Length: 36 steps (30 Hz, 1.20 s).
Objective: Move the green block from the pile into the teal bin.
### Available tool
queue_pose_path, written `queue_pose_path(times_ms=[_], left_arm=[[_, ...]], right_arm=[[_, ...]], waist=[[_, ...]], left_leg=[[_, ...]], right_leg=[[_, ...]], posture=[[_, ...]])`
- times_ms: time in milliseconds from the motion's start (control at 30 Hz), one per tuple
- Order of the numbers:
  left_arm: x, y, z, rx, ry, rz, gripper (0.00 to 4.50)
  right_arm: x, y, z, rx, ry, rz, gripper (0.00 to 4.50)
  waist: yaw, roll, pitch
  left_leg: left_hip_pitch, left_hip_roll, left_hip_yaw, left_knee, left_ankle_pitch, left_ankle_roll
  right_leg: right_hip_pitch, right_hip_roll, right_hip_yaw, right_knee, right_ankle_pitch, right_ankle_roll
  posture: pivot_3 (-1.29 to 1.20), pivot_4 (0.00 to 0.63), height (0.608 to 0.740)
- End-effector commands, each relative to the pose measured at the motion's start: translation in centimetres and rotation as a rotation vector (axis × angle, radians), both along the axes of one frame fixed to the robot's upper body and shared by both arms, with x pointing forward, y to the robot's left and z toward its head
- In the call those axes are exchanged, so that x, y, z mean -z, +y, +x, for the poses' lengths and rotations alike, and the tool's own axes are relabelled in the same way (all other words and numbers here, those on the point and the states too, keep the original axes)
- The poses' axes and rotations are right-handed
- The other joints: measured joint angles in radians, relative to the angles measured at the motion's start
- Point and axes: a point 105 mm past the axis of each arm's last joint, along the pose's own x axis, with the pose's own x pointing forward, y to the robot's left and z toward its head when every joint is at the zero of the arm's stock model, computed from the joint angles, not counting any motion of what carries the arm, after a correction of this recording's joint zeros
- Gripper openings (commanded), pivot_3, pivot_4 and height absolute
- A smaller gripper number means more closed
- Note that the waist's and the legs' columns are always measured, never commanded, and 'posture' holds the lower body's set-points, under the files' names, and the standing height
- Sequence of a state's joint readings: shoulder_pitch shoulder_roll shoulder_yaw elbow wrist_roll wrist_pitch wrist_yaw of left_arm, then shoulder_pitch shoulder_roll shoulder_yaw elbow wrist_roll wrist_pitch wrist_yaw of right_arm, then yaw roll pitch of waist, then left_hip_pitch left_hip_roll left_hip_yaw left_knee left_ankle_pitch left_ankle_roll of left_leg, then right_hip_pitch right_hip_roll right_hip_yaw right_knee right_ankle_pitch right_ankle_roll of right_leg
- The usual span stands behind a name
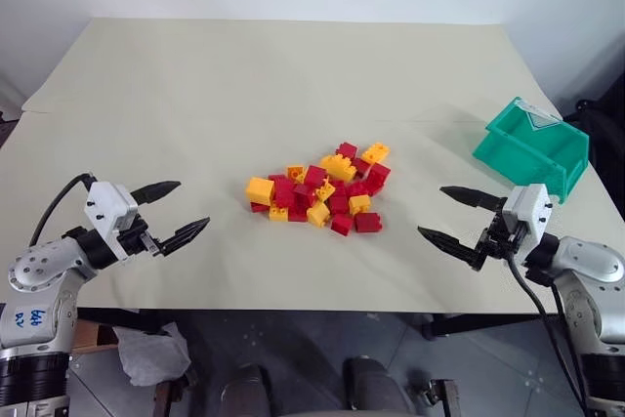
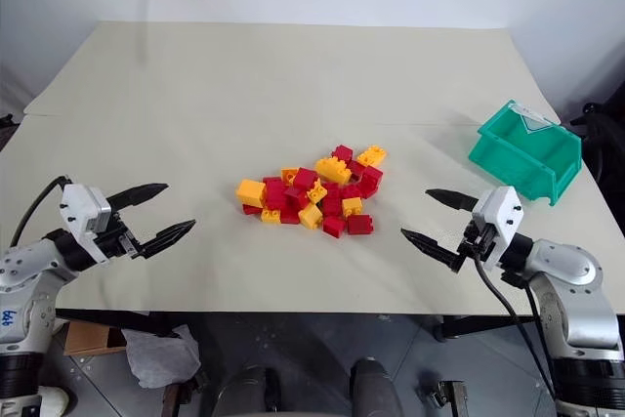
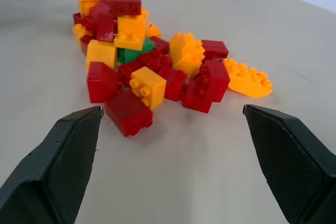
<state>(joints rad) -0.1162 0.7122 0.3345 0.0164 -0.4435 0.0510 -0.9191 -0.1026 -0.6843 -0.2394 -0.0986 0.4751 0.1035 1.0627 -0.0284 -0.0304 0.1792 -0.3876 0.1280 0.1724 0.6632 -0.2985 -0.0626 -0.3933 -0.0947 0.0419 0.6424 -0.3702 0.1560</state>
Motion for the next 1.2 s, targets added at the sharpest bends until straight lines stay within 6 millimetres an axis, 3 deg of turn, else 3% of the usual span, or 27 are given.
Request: queue_pose_path(times_ms=[33,233,400,567,700,867,1067,1133,1200], left_arm=[[-0.8,-0.1,0.0,-0.003,-0.038,-0.001,4.50],[-0.9,0.0,-0.7,0.005,-0.010,-0.085,4.50],[0.3,3.0,-1.6,-0.100,0.033,-0.116,4.50],[1.8,5.3,-2.7,-0.175,0.085,-0.117,4.50],[2.3,5.9,-3.5,-0.181,0.093,-0.117,3.37],[2.6,4.1,-4.0,-0.086,0.116,-0.101,1.84],[1.3,-1.3,-2.6,0.133,0.111,-0.057,0.07],[0.5,-3.9,-1.4,0.225,0.109,-0.053,0.07],[-0.9,-7.9,0.2,0.363,0.117,-0.074,0.07]], right_arm=[[-0.8,-0.2,-0.6,-0.016,-0.040,-0.012,4.46],[-0.7,0.7,-0.8,-0.049,-0.051,0.017,4.46],[-2.2,3.9,-0.9,-0.140,-0.100,0.079,4.46],[-3.5,5.2,-1.3,-0.186,-0.135,0.083,4.46],[-4.4,5.2,-1.5,-0.186,-0.165,0.083,4.50],[-4.5,4.9,-1.7,-0.187,-0.161,0.073,4.50],[-3.3,4.2,-2.5,-0.196,-0.136,0.011,4.50],[-2.8,3.5,-2.6,-0.168,-0.123,-0.001,4.50],[-2.2,2.1,-2.6,-0.106,-0.104,-0.011,4.50]], waist=[[-0.002,0.000,0.000],[-0.002,0.000,0.000],[-0.011,0.000,0.000],[-0.005,0.000,0.000],[0.001,0.000,0.000],[0.000,0.000,0.000],[0.003,0.000,0.000],[0.002,0.000,0.000],[0.008,0.000,0.000]], left_leg=[[0.000,0.000,0.000,0.000,0.000,0.000],[0.000,0.000,0.000,0.001,0.000,0.000],[0.001,0.001,0.000,0.001,0.000,0.000],[0.001,0.001,0.000,0.001,0.000,0.000],[0.000,0.001,0.000,0.001,-0.001,0.000],[0.000,0.001,0.000,0.001,-0.002,0.000],[0.000,0.000,0.000,0.001,-0.002,0.000],[0.000,0.000,0.000,0.002,-0.002,0.000],[0.000,0.001,0.000,0.002,-0.002,0.000]], right_leg=[[0.000,0.000,0.000,0.000,0.000,0.000],[0.000,0.000,0.000,0.001,0.000,0.000],[0.000,0.000,0.000,0.002,0.000,0.000],[0.000,0.000,0.000,0.002,0.000,0.000],[0.000,0.000,-0.001,0.001,0.000,0.000],[0.000,0.000,-0.001,0.001,0.000,0.000],[0.001,0.000,-0.001,0.001,0.000,0.000],[0.001,0.000,-0.001,0.001,0.000,0.000],[0.001,0.000,-0.001,0.002,0.000,0.000]], posture=[[0.00,0.150,0.740],[0.00,0.150,0.740],[0.00,0.150,0.740],[0.00,0.150,0.740],[0.00,0.150,0.740],[0.00,0.150,0.740],[0.00,0.150,0.740],[0.00,0.150,0.740],[0.00,0.150,0.740]])
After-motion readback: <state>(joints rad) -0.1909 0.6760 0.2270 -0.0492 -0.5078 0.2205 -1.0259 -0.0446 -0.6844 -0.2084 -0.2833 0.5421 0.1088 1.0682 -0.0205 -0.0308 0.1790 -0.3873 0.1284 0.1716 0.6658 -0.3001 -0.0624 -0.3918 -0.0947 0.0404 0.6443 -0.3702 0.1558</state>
